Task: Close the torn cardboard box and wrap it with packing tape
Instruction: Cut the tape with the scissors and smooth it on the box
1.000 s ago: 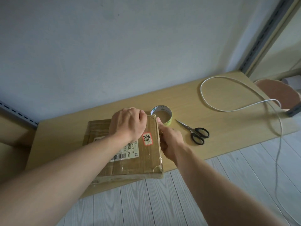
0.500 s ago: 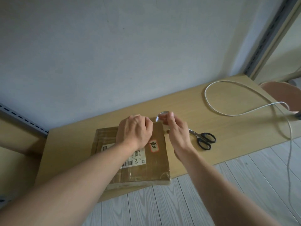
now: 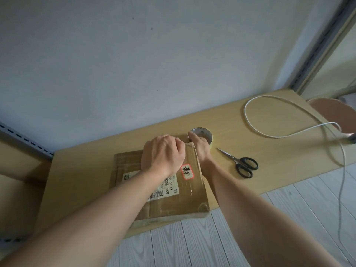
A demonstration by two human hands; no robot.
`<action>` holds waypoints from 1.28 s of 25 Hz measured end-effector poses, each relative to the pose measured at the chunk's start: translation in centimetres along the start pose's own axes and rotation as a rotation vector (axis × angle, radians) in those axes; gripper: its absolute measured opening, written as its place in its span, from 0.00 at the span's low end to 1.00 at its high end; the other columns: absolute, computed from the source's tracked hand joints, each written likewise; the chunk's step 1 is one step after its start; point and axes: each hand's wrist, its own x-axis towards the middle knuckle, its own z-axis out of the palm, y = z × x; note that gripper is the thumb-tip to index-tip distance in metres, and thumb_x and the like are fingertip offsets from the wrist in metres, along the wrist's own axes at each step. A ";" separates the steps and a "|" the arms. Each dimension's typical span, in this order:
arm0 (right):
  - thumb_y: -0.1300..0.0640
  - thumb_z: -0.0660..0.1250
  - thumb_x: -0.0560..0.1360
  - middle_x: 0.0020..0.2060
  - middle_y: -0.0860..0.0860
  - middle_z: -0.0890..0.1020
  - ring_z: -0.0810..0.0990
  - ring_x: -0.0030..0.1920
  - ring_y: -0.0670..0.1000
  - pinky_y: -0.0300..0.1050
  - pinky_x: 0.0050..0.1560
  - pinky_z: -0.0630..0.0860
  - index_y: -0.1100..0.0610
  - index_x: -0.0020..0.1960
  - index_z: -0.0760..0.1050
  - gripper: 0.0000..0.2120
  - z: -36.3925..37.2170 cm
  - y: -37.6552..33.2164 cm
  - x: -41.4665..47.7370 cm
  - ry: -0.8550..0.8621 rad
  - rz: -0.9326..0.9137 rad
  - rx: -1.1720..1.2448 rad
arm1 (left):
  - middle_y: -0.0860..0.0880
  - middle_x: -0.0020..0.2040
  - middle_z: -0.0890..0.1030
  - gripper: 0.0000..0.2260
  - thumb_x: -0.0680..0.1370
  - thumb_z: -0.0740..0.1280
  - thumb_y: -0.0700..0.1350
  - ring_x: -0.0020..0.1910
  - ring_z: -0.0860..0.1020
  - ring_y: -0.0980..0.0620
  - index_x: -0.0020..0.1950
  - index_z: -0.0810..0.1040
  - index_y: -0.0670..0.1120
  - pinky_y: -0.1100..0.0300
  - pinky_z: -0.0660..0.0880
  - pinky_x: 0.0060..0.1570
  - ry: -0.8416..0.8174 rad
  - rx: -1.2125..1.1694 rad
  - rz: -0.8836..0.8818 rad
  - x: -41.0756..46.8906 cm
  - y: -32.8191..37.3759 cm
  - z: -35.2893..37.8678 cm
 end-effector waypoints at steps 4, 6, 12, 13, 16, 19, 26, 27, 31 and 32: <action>0.50 0.56 0.81 0.31 0.54 0.73 0.69 0.33 0.53 0.44 0.33 0.65 0.61 0.38 0.72 0.19 -1.3 0.7 -1.1 0.085 -0.060 -0.428 | 0.49 0.41 0.82 0.14 0.82 0.56 0.49 0.37 0.77 0.48 0.44 0.79 0.46 0.55 0.72 0.40 0.005 -0.104 0.003 -0.1 -0.2 -0.1; 0.50 0.53 0.82 0.38 0.56 0.77 0.74 0.40 0.55 0.46 0.39 0.69 0.62 0.46 0.76 0.19 -2.1 0.3 -3.5 0.134 -0.089 -0.660 | 0.48 0.44 0.82 0.10 0.82 0.58 0.45 0.43 0.79 0.46 0.50 0.78 0.44 0.53 0.74 0.45 0.043 -0.328 0.014 -0.4 -0.5 -0.6; 0.37 0.47 0.80 0.77 0.53 0.61 0.59 0.76 0.56 0.61 0.70 0.63 0.48 0.76 0.57 0.28 2.0 -0.8 -11.9 -0.048 -0.710 -1.333 | 0.46 0.71 0.71 0.20 0.81 0.59 0.53 0.71 0.67 0.44 0.71 0.71 0.48 0.41 0.65 0.70 -0.001 -0.118 -0.126 -5.8 -6.8 -3.6; 0.33 0.45 0.78 0.79 0.51 0.55 0.50 0.79 0.55 0.65 0.71 0.58 0.46 0.78 0.53 0.31 2.7 -0.1 -12.4 -0.091 -0.692 -1.438 | 0.46 0.75 0.65 0.24 0.81 0.56 0.56 0.74 0.62 0.44 0.76 0.66 0.48 0.40 0.62 0.71 -0.044 -0.094 -0.161 -7.4 -8.1 -3.5; 0.33 0.49 0.76 0.71 0.51 0.64 0.56 0.74 0.55 0.65 0.64 0.67 0.45 0.72 0.59 0.28 3.5 0.0 -11.2 -0.009 -0.648 -1.460 | 0.43 0.76 0.61 0.26 0.82 0.55 0.56 0.73 0.57 0.41 0.78 0.63 0.46 0.40 0.66 0.68 -0.071 -0.138 -0.216 -9.1 -9.2 -2.5; 0.39 0.51 0.79 0.56 0.52 0.74 0.67 0.62 0.55 0.59 0.55 0.73 0.50 0.57 0.70 0.19 4.0 -1.6 -9.1 0.038 -0.679 -1.426 | 0.40 0.66 0.69 0.23 0.79 0.59 0.57 0.63 0.66 0.37 0.69 0.68 0.45 0.41 0.71 0.59 -0.046 -0.135 -0.283 -8.0 -8.9 -2.6; 0.47 0.51 0.82 0.35 0.54 0.77 0.76 0.38 0.58 0.45 0.35 0.67 0.55 0.37 0.71 0.21 6.0 -4.2 -2.3 0.038 -0.688 -1.428 | 0.49 0.36 0.74 0.12 0.81 0.64 0.48 0.33 0.72 0.47 0.39 0.71 0.45 0.57 0.63 0.34 0.252 -0.294 -0.285 -6.6 -11.5 -2.4; 0.47 0.51 0.82 0.33 0.54 0.76 0.76 0.35 0.58 0.44 0.32 0.66 0.56 0.35 0.71 0.22 6.4 -4.6 -1.6 0.093 -0.667 -1.433 | 0.49 0.34 0.73 0.15 0.81 0.63 0.50 0.31 0.70 0.49 0.36 0.70 0.46 0.57 0.61 0.31 0.227 -0.297 -0.308 -6.1 -11.6 -2.4; 0.48 0.56 0.82 0.36 0.55 0.79 0.80 0.41 0.59 0.44 0.34 0.73 0.57 0.39 0.76 0.20 8.0 -6.1 -2.7 0.173 -0.680 -1.540 | 0.51 0.27 0.71 0.21 0.83 0.61 0.54 0.26 0.69 0.52 0.32 0.68 0.47 0.60 0.58 0.26 0.162 -0.391 -0.379 -5.9 -11.7 -2.4; 0.48 0.57 0.82 0.46 0.56 0.81 0.79 0.53 0.60 0.48 0.43 0.76 0.56 0.47 0.78 0.16 7.9 -5.7 -4.4 0.169 -0.751 -1.632 | 0.51 0.27 0.72 0.22 0.84 0.60 0.55 0.26 0.70 0.51 0.32 0.70 0.46 0.60 0.59 0.26 0.133 -0.449 -0.392 -6.2 -11.6 -2.6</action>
